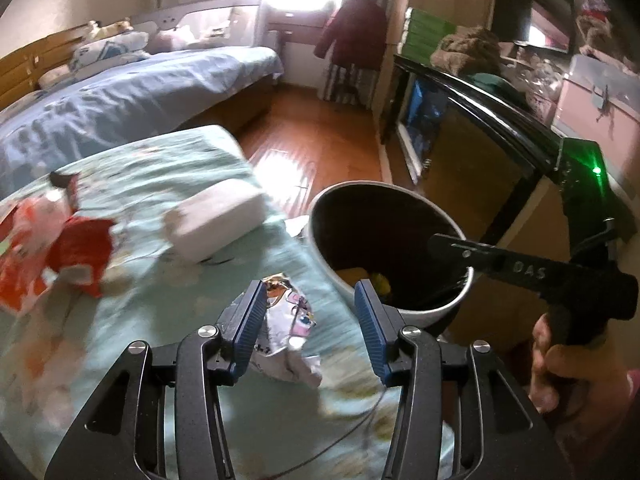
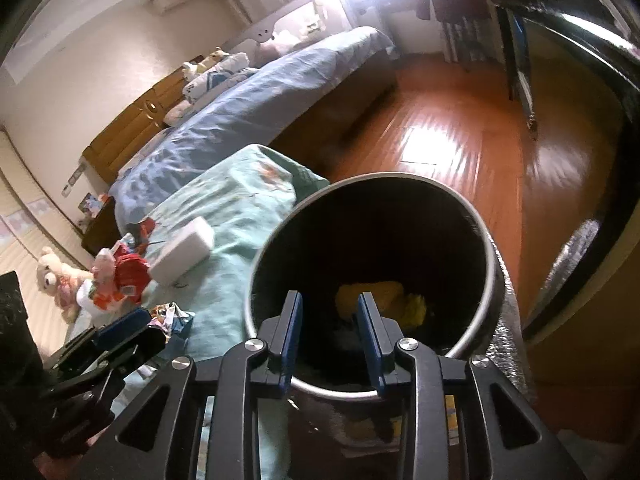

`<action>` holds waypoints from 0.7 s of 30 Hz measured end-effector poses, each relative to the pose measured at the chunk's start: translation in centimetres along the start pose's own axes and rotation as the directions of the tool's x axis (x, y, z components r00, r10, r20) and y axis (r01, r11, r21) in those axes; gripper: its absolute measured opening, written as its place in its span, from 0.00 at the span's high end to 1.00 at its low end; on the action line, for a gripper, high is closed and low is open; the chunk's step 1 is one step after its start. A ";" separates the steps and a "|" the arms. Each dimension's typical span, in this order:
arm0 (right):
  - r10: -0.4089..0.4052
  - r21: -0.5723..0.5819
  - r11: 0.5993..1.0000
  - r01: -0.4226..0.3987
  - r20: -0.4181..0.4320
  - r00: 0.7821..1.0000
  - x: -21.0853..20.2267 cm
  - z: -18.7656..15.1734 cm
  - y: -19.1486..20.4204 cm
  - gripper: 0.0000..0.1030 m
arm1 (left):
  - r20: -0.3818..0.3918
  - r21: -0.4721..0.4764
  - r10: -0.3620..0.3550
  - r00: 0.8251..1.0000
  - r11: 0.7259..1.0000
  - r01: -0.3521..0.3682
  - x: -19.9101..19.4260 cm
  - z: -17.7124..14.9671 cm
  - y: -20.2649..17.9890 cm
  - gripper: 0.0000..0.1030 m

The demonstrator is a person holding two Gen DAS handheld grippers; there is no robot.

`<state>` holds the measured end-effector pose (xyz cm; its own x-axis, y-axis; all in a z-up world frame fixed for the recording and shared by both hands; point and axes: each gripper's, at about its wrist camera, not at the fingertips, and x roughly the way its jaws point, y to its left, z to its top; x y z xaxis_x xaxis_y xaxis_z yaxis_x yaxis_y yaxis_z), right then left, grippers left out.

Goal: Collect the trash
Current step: 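Grasp the crumpled wrapper with the left tool while the right tool approaches the white foam block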

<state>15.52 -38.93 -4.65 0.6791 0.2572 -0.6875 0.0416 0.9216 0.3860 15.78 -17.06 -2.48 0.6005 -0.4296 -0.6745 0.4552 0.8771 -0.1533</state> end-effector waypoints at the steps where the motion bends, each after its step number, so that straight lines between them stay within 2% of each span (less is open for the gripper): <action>1: 0.005 -0.004 1.000 -0.005 0.000 1.000 0.0 0.0 0.3 0.69 | 0.000 -0.009 0.006 1.000 1.000 -0.006 -0.2 -0.1 0.3 0.55; 10: 0.058 -0.044 0.997 -0.058 -0.009 0.998 0.0 -0.8 3.8 0.64 | -0.014 -0.108 0.060 0.998 0.992 -0.061 -2.4 -2.8 4.5 0.55; 14: 0.080 -0.060 0.995 -0.081 -0.016 0.997 0.2 -1.3 5.3 0.60 | -0.013 -0.133 0.074 0.997 0.988 -0.075 -3.3 -3.3 5.6 0.55; 21: 0.111 -0.090 0.989 -0.115 -0.041 0.993 0.8 -2.3 7.8 0.58 | -0.018 -0.171 0.107 0.994 0.979 -0.109 -4.7 -4.6 7.5 0.54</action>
<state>14.76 -30.89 -3.62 0.6486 0.3701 -0.6651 -0.1026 0.9083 0.4055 13.30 -7.51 -3.81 0.6342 -0.3292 -0.6996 0.2678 0.9424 -0.2006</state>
